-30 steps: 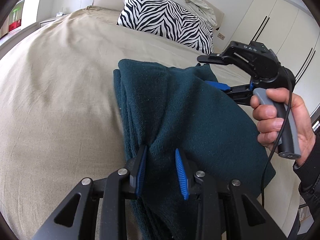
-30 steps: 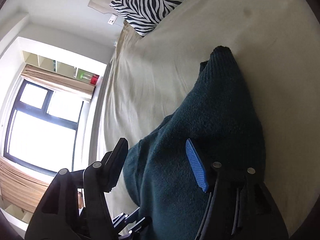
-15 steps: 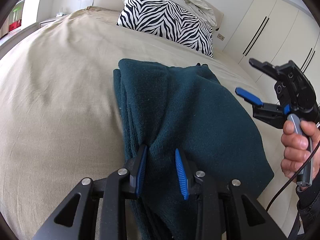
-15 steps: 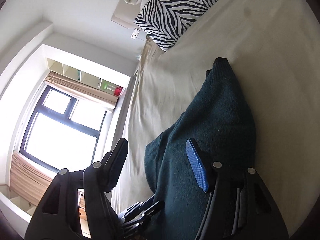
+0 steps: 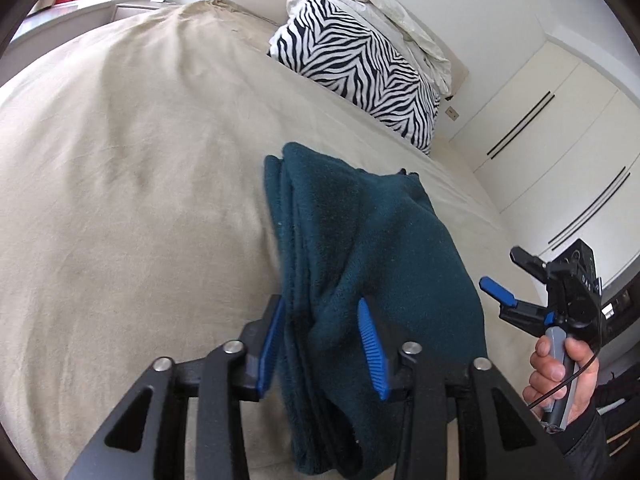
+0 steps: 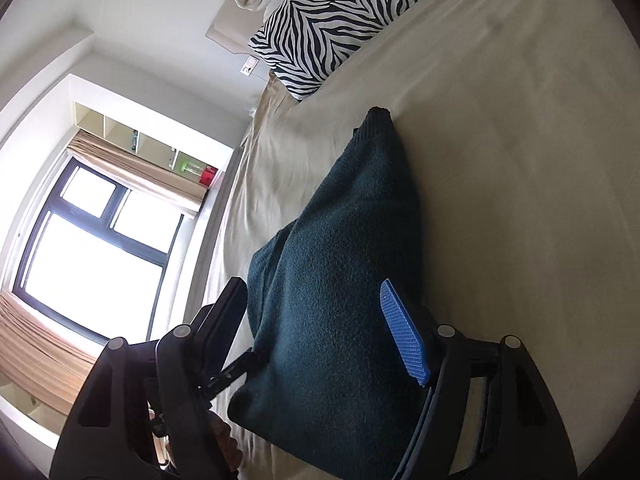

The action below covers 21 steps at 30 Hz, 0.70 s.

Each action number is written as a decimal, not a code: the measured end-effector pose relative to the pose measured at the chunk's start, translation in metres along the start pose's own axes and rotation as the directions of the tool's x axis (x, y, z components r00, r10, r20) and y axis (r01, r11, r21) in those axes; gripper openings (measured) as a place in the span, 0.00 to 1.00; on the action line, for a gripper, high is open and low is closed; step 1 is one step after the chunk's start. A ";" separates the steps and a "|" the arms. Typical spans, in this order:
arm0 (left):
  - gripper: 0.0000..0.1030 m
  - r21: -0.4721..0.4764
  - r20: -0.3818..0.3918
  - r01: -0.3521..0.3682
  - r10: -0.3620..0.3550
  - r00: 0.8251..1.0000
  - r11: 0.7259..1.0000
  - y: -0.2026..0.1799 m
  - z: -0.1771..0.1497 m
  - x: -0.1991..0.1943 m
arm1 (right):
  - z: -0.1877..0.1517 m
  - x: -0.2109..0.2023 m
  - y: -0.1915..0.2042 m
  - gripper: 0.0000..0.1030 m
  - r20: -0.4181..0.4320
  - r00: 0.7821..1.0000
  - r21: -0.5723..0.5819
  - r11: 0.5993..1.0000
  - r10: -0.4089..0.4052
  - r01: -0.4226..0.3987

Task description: Fold small clothes

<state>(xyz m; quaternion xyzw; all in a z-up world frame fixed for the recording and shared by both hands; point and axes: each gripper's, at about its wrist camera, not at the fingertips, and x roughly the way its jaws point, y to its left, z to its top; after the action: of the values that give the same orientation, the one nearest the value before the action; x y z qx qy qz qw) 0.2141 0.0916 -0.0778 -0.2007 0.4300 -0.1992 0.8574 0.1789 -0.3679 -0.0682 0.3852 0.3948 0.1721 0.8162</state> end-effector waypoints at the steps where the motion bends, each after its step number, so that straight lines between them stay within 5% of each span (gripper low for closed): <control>1: 0.56 -0.013 0.002 -0.005 0.005 1.000 1.000 0.004 0.002 -0.004 | -0.002 -0.002 -0.003 0.66 -0.015 1.000 -0.012 1.000 -0.020 0.019; 5: 0.56 -0.071 -0.107 -0.014 0.007 0.994 0.997 0.020 0.008 0.008 | -0.006 -0.002 -0.021 0.66 -0.054 0.995 0.022 0.996 -0.083 0.085; 10: 0.56 -0.136 -0.193 0.051 -0.076 0.978 0.989 0.018 0.019 0.028 | -0.012 0.018 -0.034 0.66 -0.156 0.987 0.065 0.996 -0.044 0.055; 13: 0.56 -0.132 -0.264 0.030 -0.064 0.962 0.991 0.012 0.025 0.045 | -0.015 0.037 -0.039 0.66 -0.222 0.974 0.080 0.996 -0.032 0.051; 18: 0.56 -0.253 -0.327 0.075 -0.158 0.932 0.965 0.023 0.033 0.061 | -0.015 0.049 -0.039 0.66 -0.236 0.972 0.103 0.995 0.022 0.003; 21: 0.44 -0.248 -0.346 0.041 -0.128 0.930 0.968 0.021 0.033 0.065 | -0.018 0.059 -0.034 0.57 -0.247 0.969 0.058 0.998 -0.020 0.035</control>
<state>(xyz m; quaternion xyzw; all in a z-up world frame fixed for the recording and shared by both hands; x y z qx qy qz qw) 0.2804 0.0816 -0.1130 -0.2799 0.5909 -0.2167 0.7250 0.2012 -0.3464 -0.1312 0.3803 0.5035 0.1949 0.7509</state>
